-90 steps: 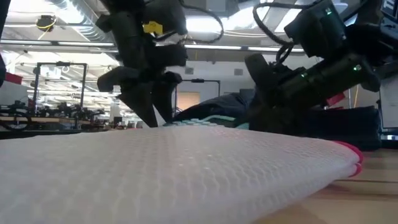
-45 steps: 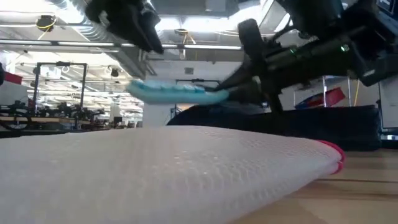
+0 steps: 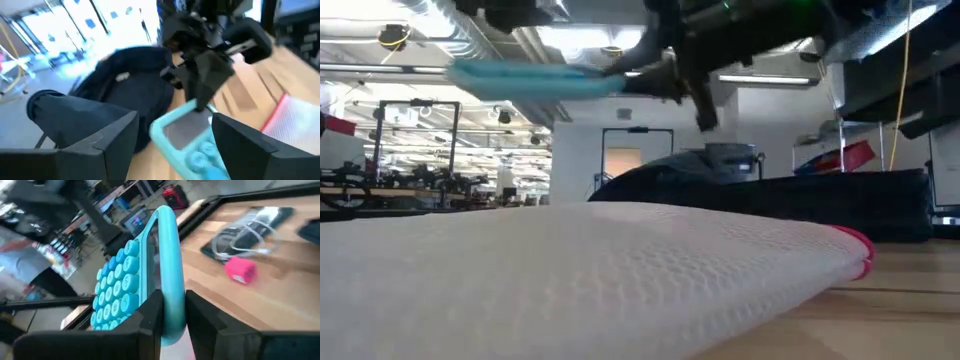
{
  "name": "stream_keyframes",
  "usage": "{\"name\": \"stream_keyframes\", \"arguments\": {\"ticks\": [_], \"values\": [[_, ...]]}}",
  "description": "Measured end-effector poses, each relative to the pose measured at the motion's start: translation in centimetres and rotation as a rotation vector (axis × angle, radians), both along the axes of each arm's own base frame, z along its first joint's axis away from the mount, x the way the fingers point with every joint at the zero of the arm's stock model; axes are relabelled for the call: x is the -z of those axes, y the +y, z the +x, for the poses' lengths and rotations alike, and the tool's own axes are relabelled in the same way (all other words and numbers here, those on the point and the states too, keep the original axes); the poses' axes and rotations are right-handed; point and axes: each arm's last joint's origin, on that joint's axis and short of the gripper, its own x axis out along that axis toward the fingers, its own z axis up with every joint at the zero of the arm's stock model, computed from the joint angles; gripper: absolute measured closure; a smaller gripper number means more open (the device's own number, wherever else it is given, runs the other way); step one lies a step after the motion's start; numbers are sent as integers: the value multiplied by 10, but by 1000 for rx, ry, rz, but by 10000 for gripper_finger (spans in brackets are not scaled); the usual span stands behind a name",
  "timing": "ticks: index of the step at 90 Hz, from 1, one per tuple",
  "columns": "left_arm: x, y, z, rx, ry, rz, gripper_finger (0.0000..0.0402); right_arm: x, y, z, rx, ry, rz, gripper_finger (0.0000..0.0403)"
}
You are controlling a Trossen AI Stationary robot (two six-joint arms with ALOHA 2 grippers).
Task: Unpack backpack
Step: Remove the blue calculator from the transparent zip bag
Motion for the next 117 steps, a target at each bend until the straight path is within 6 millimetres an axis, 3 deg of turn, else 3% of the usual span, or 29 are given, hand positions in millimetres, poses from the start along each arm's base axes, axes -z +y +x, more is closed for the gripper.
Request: {"name": "stream_keyframes", "arguments": {"ticks": [13,38,49,69,78,94,103,117], "values": [[13,1,-23,2,-162,-29,163,-14,-17,22,-68,72,-43,350],[7,6,-64,-50,-422,-58,163,-33,-87,73,-234,255,-68,350],[7,7,-70,-67,-441,-61,163,-40,-126,94,-249,294,-135,350],[10,7,-67,-49,-404,-71,163,-45,-214,130,-359,315,-182,350],[11,6,-66,-40,-397,-76,163,-36,-254,140,-401,312,-120,350],[12,6,-65,-54,-383,-60,163,9,-313,146,-457,313,53,350],[14,7,-65,-68,-362,-57,163,26,-333,143,-486,263,123,350],[17,7,-65,-92,-335,-62,163,31,-350,135,-523,205,221,350]]}}
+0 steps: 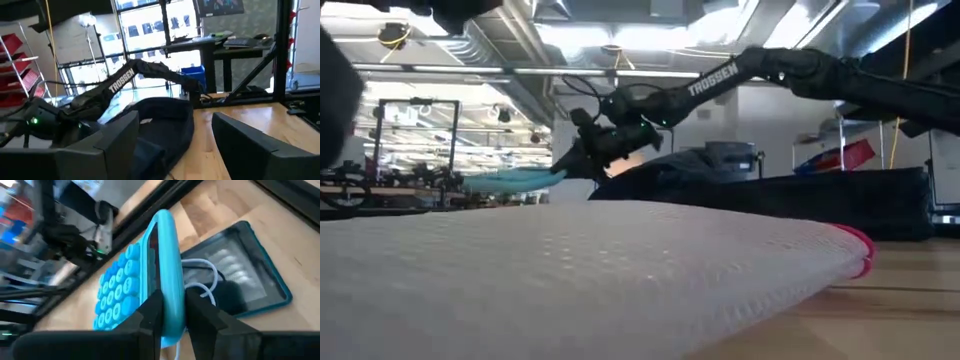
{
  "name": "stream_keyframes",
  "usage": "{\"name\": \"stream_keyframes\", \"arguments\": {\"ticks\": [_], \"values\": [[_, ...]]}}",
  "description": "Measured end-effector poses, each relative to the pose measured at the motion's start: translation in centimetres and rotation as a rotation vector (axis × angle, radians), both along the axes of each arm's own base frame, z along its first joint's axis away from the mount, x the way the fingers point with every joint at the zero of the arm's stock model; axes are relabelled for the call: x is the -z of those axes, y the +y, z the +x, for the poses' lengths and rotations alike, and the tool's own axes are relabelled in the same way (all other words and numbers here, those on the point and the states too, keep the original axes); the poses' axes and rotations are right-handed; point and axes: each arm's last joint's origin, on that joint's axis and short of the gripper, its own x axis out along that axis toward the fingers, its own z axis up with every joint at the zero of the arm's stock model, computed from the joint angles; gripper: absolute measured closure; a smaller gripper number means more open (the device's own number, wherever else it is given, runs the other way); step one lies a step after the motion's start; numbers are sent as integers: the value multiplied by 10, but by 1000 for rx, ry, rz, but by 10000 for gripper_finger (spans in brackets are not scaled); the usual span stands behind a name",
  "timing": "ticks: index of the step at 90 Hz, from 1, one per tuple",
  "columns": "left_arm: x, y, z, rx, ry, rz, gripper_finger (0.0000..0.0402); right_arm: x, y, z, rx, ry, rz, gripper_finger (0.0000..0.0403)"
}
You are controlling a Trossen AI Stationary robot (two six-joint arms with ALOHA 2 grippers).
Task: Unpack backpack
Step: Remove the blue calculator from the transparent zip bag
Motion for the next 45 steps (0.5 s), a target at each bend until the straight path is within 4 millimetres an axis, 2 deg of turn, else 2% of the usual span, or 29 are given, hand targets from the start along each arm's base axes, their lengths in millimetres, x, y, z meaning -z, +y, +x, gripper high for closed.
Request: {"name": "stream_keyframes", "arguments": {"ticks": [30,45], "values": [[-2,1,0,-24,-7,43,163,7,6,-2,0,80,73,350],[-2,1,0,-25,-10,49,163,8,5,-1,87,112,49,350]]}}
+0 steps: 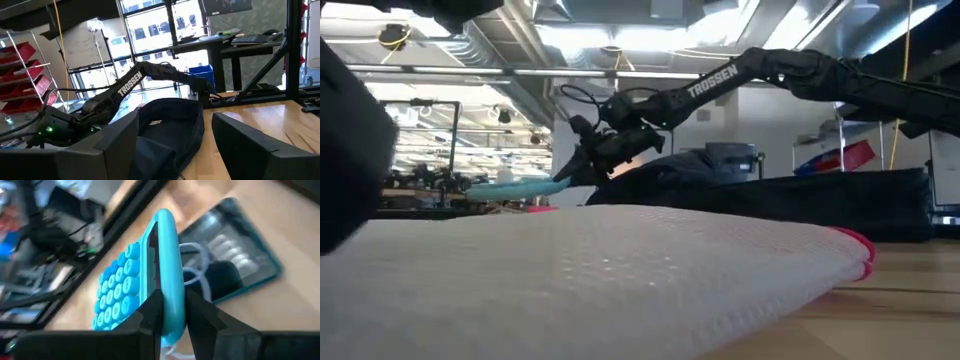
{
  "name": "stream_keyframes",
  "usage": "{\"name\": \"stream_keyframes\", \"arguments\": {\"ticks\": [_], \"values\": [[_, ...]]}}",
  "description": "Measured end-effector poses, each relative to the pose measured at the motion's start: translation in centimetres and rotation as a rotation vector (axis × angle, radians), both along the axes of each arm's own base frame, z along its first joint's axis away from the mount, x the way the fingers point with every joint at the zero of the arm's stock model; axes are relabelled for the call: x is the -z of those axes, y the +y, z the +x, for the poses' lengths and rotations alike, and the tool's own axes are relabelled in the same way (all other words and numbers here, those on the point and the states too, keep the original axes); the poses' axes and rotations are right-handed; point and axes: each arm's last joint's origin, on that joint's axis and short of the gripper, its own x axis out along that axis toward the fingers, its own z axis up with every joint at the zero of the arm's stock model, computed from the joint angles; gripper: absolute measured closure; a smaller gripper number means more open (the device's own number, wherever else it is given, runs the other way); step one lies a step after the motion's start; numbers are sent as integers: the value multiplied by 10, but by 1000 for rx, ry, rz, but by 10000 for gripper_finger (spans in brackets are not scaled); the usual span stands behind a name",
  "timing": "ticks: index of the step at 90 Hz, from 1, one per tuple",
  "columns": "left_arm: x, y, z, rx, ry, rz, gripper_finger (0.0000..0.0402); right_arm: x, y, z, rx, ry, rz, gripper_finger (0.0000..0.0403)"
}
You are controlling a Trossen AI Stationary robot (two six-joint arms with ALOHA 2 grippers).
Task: Unpack backpack
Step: Remove the blue calculator from the transparent zip bag, then remove the purple chocolate bar from the transparent zip bag
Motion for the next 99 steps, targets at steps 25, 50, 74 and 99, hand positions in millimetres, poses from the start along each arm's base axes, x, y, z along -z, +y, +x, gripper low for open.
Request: {"name": "stream_keyframes", "arguments": {"ticks": [25,50,74,99], "values": [[0,0,0,-1,0,11,163,1,16,10,71,36,-90,350],[0,0,0,7,2,11,163,1,26,15,72,49,-163,344],[1,-1,0,19,14,-1,163,2,22,15,155,75,-221,294],[2,-2,1,80,16,-10,163,-1,31,21,198,129,-461,211]]}}
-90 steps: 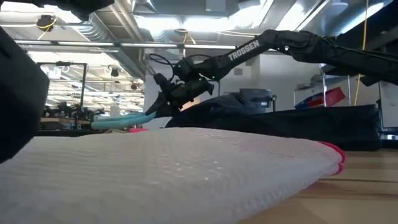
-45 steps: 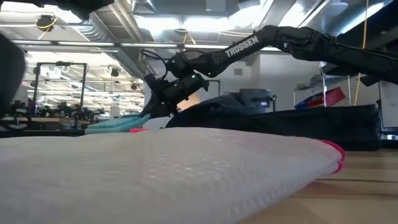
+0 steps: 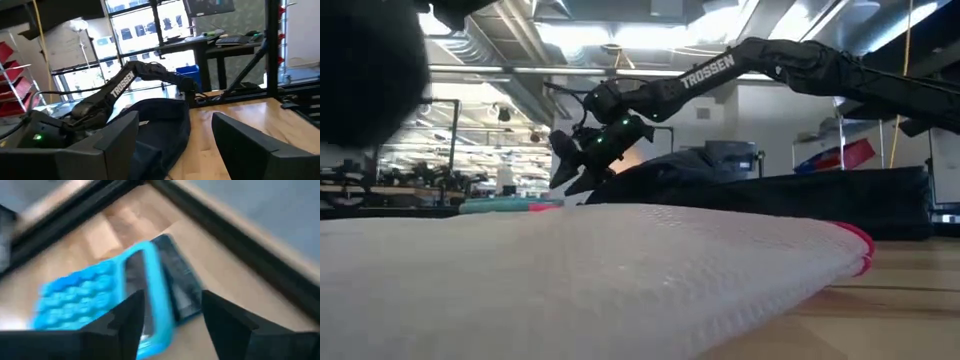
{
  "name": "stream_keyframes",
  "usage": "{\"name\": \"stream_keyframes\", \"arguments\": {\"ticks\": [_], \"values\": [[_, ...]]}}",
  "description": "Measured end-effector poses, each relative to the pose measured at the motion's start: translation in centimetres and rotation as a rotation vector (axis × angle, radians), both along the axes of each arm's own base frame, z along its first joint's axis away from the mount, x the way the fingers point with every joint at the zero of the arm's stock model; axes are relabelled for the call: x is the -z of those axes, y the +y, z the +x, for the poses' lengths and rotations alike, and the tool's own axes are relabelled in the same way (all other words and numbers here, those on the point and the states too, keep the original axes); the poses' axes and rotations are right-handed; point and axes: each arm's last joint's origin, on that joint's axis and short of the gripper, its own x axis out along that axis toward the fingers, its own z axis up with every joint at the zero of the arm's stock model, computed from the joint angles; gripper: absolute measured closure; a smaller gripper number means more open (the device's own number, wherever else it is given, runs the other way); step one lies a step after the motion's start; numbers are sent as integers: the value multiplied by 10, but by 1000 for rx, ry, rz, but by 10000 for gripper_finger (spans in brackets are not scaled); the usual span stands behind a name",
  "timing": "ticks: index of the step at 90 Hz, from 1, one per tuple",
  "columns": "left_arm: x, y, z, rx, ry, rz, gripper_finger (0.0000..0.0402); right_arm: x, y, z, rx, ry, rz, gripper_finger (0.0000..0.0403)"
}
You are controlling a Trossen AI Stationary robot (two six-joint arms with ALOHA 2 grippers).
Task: Unpack backpack
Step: Remove the purple chocolate bar from the transparent zip bag
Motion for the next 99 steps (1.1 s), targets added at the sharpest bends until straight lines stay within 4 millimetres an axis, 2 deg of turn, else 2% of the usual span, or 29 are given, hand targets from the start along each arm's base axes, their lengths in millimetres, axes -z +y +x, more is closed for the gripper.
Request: {"name": "stream_keyframes", "arguments": {"ticks": [9,16,26,34,45,57,71,79,86,99], "values": [[0,-1,2,22,-1,-4,163,-12,20,10,-16,29,-160,186],[2,-6,8,59,23,-19,163,-27,48,16,-44,83,-300,178],[19,-20,30,61,185,-23,163,-47,90,16,-51,311,-601,178],[34,-38,47,34,284,-5,163,-61,118,10,-49,457,-714,185],[44,-77,57,23,283,56,163,-87,140,-5,-74,506,-683,193],[39,-115,44,-33,209,88,163,-107,160,-22,-96,566,-645,193],[48,-144,27,-31,186,43,163,-125,189,-44,-98,611,-594,202],[59,-155,22,-113,173,69,163,-141,213,-58,-106,525,-598,217],[66,-163,23,-143,161,75,163,-141,233,-68,-142,428,-587,228],[78,-176,28,-141,139,4,163,-120,256,-99,-173,310,-512,234]]}}
